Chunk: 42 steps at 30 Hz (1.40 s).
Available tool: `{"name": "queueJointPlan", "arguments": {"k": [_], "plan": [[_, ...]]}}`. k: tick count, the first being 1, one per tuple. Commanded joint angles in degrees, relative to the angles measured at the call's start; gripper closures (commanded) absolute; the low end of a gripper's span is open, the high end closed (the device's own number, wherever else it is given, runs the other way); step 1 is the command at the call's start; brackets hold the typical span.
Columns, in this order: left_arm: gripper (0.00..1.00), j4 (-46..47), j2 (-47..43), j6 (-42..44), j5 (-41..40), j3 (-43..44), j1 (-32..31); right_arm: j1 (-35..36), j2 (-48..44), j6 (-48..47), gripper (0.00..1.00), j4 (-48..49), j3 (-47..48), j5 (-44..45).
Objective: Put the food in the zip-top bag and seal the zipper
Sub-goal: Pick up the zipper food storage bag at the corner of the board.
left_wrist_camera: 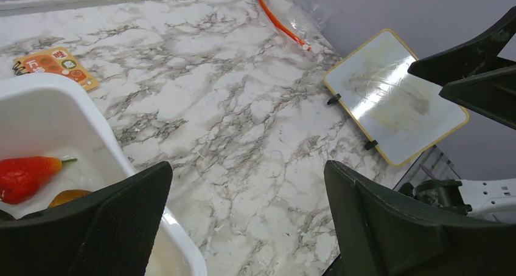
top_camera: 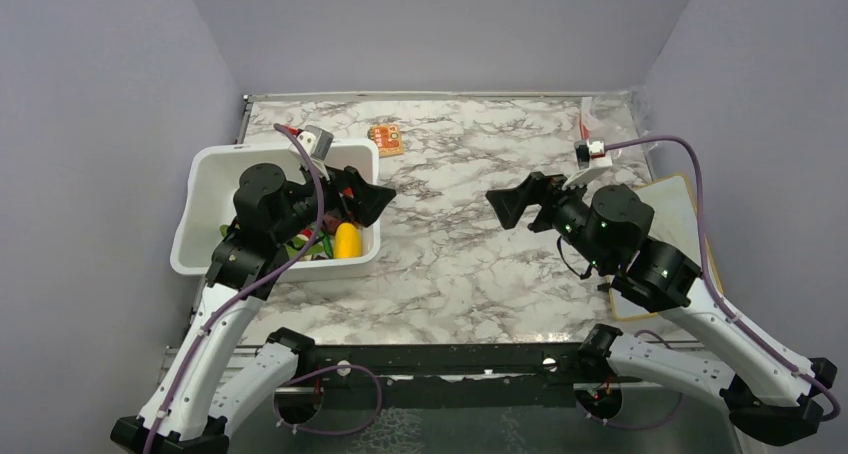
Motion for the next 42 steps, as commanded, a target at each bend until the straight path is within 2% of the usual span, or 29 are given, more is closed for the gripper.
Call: {"name": "queueJointPlan", "arguments": {"k": [1,12,16,20,22,24,27,33,36,42], "plan": [[0.0,2.1,-1.6,0.4,0.1,-1.2,0.3,-0.3,-0.4,-0.3,0.0,0.7,-0.3,1.6],[0.0,1.4,-0.3,1.8,-0.3,-2.7,0.3,-0.3,1.7,-3.2,0.0,5.1,-3.4,6.1],[0.0,1.4,1.5,3.3,-0.1,-4.3,0.3,-0.4,7.2,-9.2,0.02,6.7,-1.9,9.4],[0.0,1.4,3.3,3.4,1.2,-4.6,0.3,-0.3,14.4,-16.8,0.03,8.7,-0.8,17.4],[0.0,1.1,3.5,3.2,0.8,-4.9,0.3,-0.3,19.8,-19.3,0.09,8.2,1.1,22.3],[0.0,0.8,3.3,2.9,-0.4,-5.3,0.4,-0.5,24.3,-23.9,0.2,10.1,2.2,27.3],[0.0,0.1,2.5,2.9,-1.7,-5.4,0.3,-2.5,30.0,-31.3,0.32,13.2,4.7,30.7],[0.0,-0.2,1.0,2.7,-4.3,-7.2,-0.1,-13.6,40.0,-34.7,0.45,12.8,11.1,23.9],[0.0,-0.7,-0.4,4.1,-7.5,-8.8,-0.1,-17.6,46.6,-35.0,0.53,10.2,15.6,24.6],[0.0,3.5,-4.8,5.7,-11.1,-14.6,-0.1,-25.6,58.8,-36.4,0.56,8.5,22.6,23.6]]}}
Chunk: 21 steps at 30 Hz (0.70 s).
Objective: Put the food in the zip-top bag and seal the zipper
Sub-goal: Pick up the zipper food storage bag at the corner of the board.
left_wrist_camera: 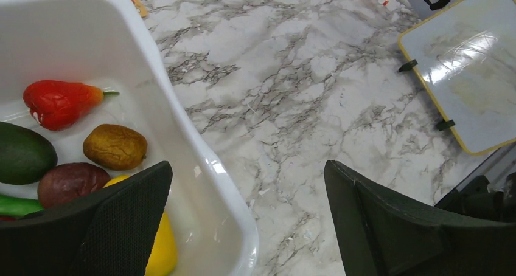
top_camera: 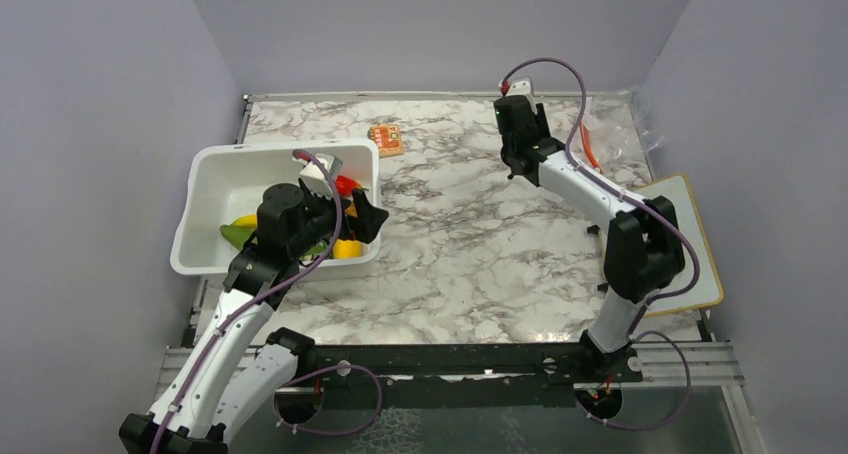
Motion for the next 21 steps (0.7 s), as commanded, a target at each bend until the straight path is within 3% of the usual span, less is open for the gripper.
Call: {"name": "queueJointPlan", "arguments": {"k": [1,12,21], "plan": [[0.0,3.9,-3.1,1.7,-3.5,-3.5,0.0,-4.7,8.8,-2.2,0.57,-3.3,5.6,0.6],[0.0,4.3,-5.1,3.0,-1.8,-5.3,-0.1,-15.9,23.0,-6.6,0.6,-4.4,11.3,3.8],[0.0,4.5,-5.2,3.3,-1.4,-5.3,-0.1,-21.5,26.9,-9.5,0.56,-0.3,10.1,4.0]]}}
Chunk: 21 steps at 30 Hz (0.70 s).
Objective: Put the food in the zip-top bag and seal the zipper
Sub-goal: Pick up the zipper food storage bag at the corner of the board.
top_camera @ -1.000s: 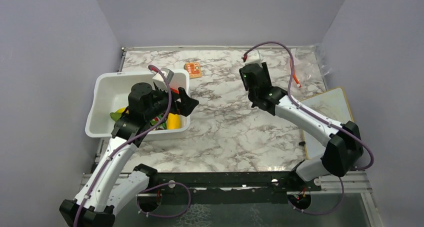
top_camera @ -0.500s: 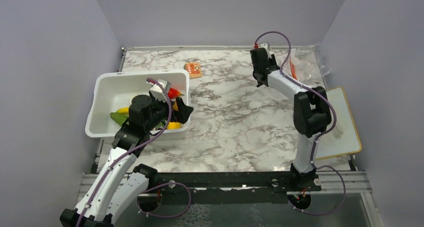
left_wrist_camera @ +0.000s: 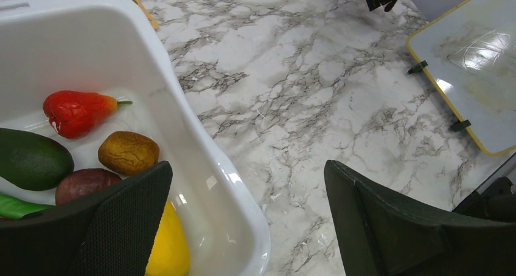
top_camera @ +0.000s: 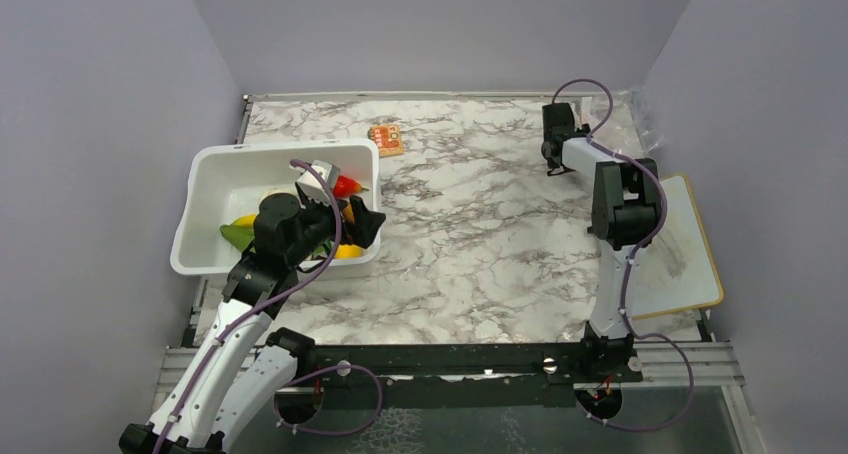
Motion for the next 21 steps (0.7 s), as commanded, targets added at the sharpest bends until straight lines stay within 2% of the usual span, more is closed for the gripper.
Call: {"name": "queueJointPlan", "arguments": {"k": [1,6,21], "plan": [[0.0,1.7,-0.6,0.7,0.3,-0.4,0.0,-1.2,1.4,-1.8,0.56,3.8,0.4,1.9],[0.0,1.7,-0.9,0.6,0.1,-0.5,-0.1,-1.9,2.9,-4.5,0.54,7.5,-0.4,3.3],[0.0,1.6,-1.9,0.7,0.1,-0.5,-0.2,-2.8,4.6,-7.3,0.54,10.7,-1.4,8.0]]}}
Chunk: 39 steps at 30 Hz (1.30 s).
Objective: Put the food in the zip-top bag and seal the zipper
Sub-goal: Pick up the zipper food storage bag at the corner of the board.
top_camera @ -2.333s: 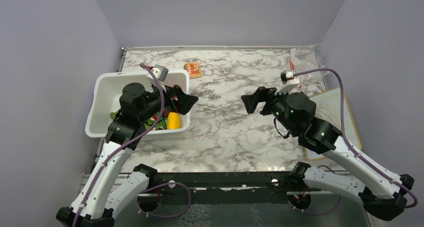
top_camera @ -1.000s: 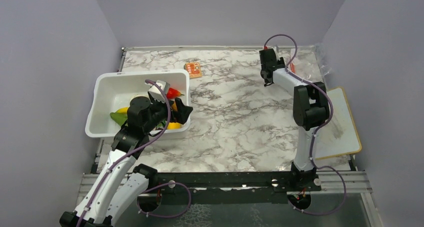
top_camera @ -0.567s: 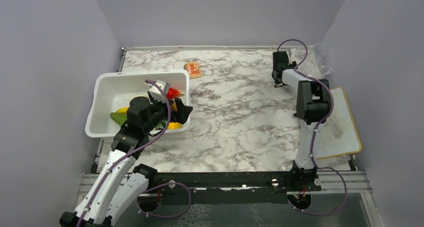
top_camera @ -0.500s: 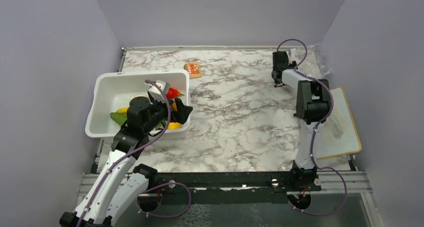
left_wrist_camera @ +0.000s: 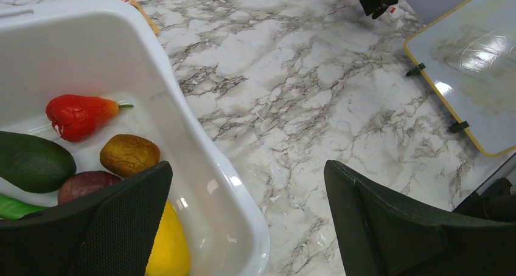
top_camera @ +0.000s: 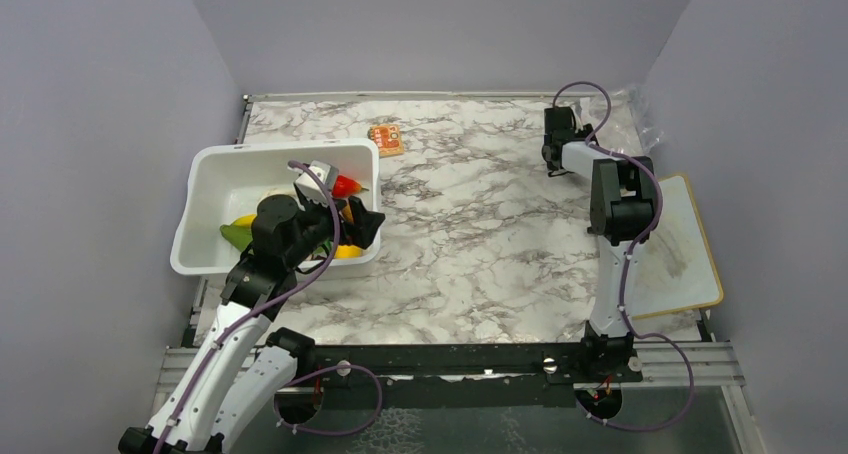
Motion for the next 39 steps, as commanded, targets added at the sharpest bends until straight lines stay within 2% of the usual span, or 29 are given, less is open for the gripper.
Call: {"name": "queueJointPlan", "arguments": {"k": [1,8,16,22,26,28,32,35,39], "plan": [[0.0,1.6,-1.4,0.5,0.1,-0.7,-0.2,-0.6,0.9,-1.5,0.54,4.1,-1.3,4.2],[0.0,1.6,-1.6,0.6,0.2,-0.6,-0.8,-1.7,0.6,0.3,0.46,4.7,-2.3,3.3],[0.0,1.6,-2.0,0.8,-0.1,-0.7,-1.4,-2.4,1.1,0.0,0.46,5.7,-2.3,4.0],[0.0,1.6,-1.9,0.7,0.0,-0.8,-1.5,-3.1,-0.8,-0.8,0.31,8.9,-3.0,2.7],[0.0,1.6,-1.8,0.7,0.0,-0.8,-1.6,-4.0,0.7,-0.4,0.28,6.6,-1.0,1.6],[0.0,1.6,-1.7,0.7,0.1,-0.8,-1.5,-4.4,1.1,-0.6,0.29,6.8,-1.0,1.6],[0.0,1.6,-1.7,0.7,0.2,-0.8,-1.5,-4.5,1.6,0.0,0.4,5.5,-0.2,0.1],[0.01,1.6,-1.7,0.8,0.4,-0.7,-1.6,-4.6,2.2,-0.3,0.43,5.0,0.2,0.3],[0.0,1.7,-1.7,0.8,0.3,-0.8,-1.6,-4.5,1.5,0.5,0.57,4.2,0.0,-1.0]]}}
